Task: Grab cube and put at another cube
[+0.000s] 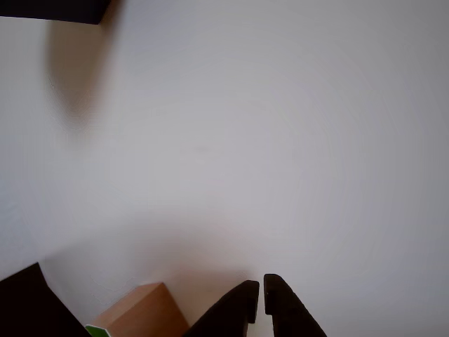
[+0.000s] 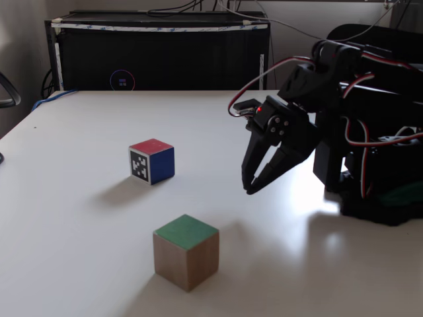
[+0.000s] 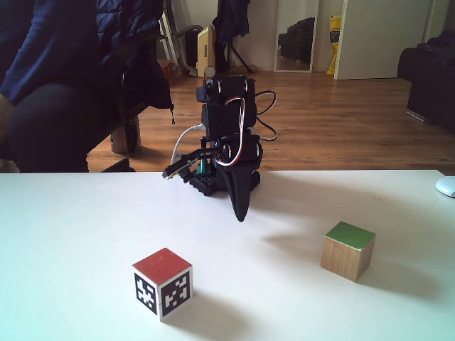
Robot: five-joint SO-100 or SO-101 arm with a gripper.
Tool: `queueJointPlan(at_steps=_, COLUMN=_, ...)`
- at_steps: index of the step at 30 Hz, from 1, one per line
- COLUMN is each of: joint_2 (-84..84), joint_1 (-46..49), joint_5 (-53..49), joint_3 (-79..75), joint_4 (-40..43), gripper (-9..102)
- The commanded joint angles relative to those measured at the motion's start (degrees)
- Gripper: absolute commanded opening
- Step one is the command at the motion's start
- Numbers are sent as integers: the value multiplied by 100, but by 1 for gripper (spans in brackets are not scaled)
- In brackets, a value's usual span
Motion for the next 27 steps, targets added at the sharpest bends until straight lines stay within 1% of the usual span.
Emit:
queueJointPlan(at_steps=1, joint_2=26, joint_1=448, joint_5=606, joint_3=-246, joint_4=-62, gripper=14)
queueJointPlan(at_steps=12, joint_2=26, joint_1=457, joint_5=615, joint_3=-246, joint_4=-62, gripper=15)
queueJointPlan(at_steps=15, joint_2=26, joint_1=492, joint_5=633, joint_3=-246, joint_4=-62, gripper=19)
queueJointPlan(at_steps=18, joint_2=26, joint_1=492, joint_5=439, joint_3=-299, joint_4=-79, gripper=21)
queueJointPlan(at_steps=23, joint_2=26, joint_1=404, joint_5=-88, joint_3=-967, joint_4=-18, gripper=23)
queueJointPlan(at_steps=27, joint_2=-193, joint_1=-62, joint_5=-299, joint_3=-1600, joint_4=18, gripper=25)
